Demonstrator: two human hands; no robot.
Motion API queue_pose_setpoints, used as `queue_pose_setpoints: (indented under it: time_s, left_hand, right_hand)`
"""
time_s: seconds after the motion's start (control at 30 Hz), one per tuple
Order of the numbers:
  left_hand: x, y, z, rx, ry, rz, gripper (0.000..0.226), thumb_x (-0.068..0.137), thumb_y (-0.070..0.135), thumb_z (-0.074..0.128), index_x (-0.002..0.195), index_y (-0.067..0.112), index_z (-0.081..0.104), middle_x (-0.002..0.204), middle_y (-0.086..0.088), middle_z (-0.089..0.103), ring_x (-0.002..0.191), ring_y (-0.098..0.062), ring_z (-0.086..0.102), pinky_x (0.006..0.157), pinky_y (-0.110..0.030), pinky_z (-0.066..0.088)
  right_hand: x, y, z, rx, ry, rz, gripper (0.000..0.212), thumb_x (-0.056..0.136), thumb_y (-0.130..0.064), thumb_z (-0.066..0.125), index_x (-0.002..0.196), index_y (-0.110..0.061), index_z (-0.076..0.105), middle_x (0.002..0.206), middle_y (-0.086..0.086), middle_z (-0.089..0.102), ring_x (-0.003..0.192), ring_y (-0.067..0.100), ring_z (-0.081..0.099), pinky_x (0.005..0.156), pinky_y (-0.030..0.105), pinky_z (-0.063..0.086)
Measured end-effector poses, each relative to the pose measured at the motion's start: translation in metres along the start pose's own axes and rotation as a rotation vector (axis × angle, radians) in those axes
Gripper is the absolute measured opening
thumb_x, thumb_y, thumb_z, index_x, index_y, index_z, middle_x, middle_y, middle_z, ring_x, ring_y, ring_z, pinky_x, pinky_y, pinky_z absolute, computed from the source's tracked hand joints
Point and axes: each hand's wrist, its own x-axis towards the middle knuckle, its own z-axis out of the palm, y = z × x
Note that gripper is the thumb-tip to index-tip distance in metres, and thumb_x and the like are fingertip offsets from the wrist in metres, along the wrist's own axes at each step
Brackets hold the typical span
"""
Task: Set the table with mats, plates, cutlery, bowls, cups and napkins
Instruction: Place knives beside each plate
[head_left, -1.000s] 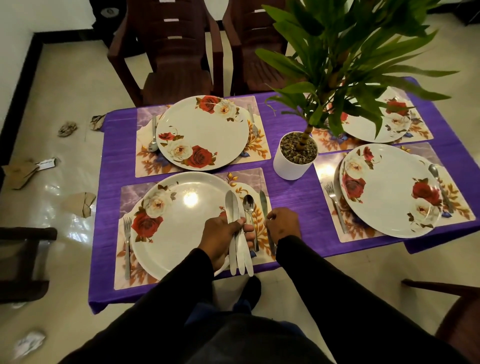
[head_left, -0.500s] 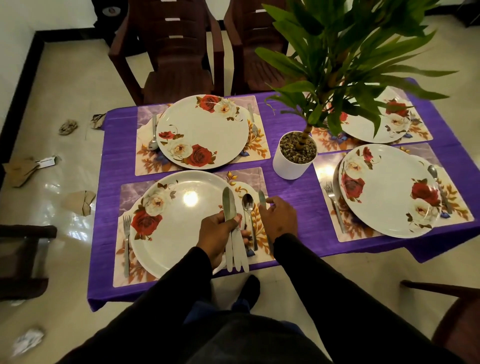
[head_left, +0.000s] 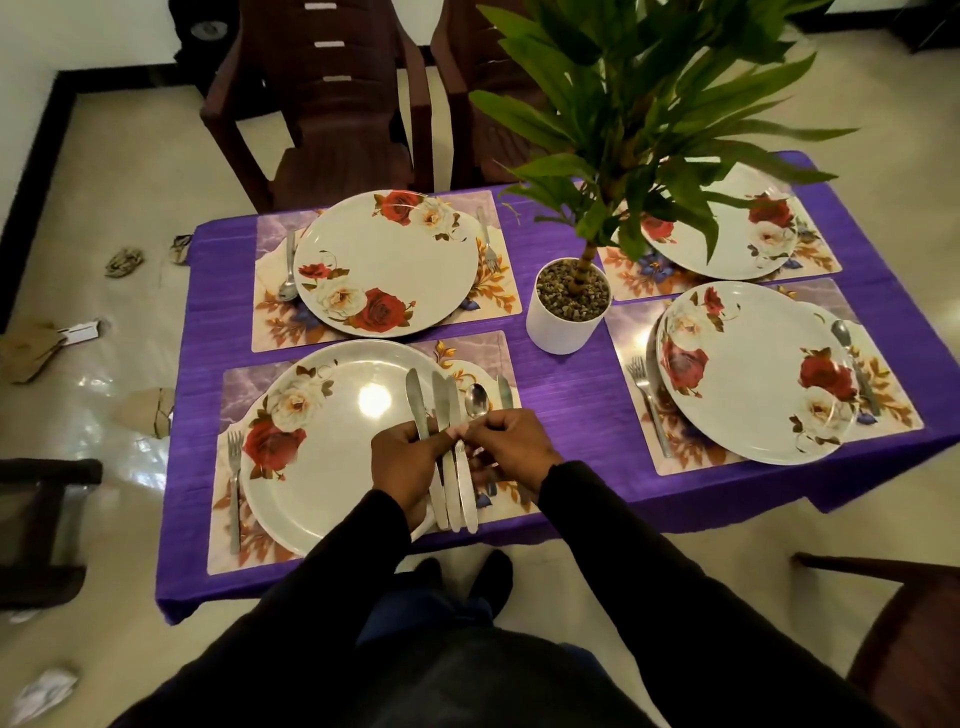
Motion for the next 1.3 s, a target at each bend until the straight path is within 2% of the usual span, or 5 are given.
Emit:
queue_pose_setpoints:
  time_s: [0.13, 0.4, 0.7, 1.0, 1.3]
  left_hand:
    - [0.000, -0.003, 0.000, -0.015, -0.024, -0.009, 0.006, 0.089, 0.005, 0.073, 0.094, 0.004, 0.076, 0.083, -0.014, 0.077, 0.073, -0.029, 0.073, 0.064, -0.036, 0.059]
    - [0.010, -0.007, 0.018, 0.018, -0.154, 0.001, 0.014, 0.089, 0.008, 0.074, 0.102, 0.006, 0.077, 0.092, -0.012, 0.078, 0.085, -0.033, 0.076, 0.086, -0.052, 0.060]
    - [-0.021, -0.018, 0.098, -0.057, -0.314, -0.111, 0.022, 0.090, 0.005, 0.072, 0.107, -0.009, 0.067, 0.098, -0.027, 0.075, 0.092, -0.040, 0.075, 0.086, -0.049, 0.059]
    - [-0.062, -0.008, 0.266, -0.081, -0.265, -0.099, 0.006, 0.094, -0.006, 0.062, 0.094, -0.011, 0.065, 0.069, -0.016, 0.073, 0.054, -0.023, 0.071, 0.049, -0.029, 0.058]
    - [-0.074, -0.019, 0.381, -0.126, -0.235, -0.132, 0.006, 0.092, -0.003, 0.065, 0.097, -0.006, 0.066, 0.080, -0.017, 0.071, 0.068, -0.025, 0.072, 0.062, -0.034, 0.060]
  right_hand:
    - [-0.002, 0.001, -0.004, -0.035, 0.025, 0.027, 0.012, 0.092, -0.014, 0.069, 0.100, -0.005, 0.070, 0.090, 0.018, 0.074, 0.076, 0.028, 0.071, 0.073, 0.043, 0.063]
    - [-0.010, -0.002, -0.020, 0.095, 0.148, 0.071, 0.014, 0.090, -0.007, 0.069, 0.100, 0.002, 0.068, 0.082, 0.012, 0.073, 0.065, 0.016, 0.071, 0.055, 0.026, 0.056]
    - [-0.022, 0.008, -0.099, 0.205, 0.275, 0.081, 0.010, 0.091, -0.008, 0.055, 0.084, -0.004, 0.060, 0.073, 0.016, 0.067, 0.066, 0.030, 0.066, 0.073, 0.056, 0.060]
    - [-0.024, 0.015, -0.255, 0.224, 0.424, -0.008, 0.014, 0.095, -0.012, 0.050, 0.094, 0.000, 0.057, 0.066, 0.017, 0.055, 0.044, 0.020, 0.046, 0.045, 0.026, 0.039]
    - [-0.027, 0.044, -0.389, 0.344, 0.480, 0.037, 0.020, 0.096, -0.017, 0.056, 0.102, -0.004, 0.071, 0.069, 0.009, 0.061, 0.053, 0.015, 0.047, 0.047, 0.024, 0.037]
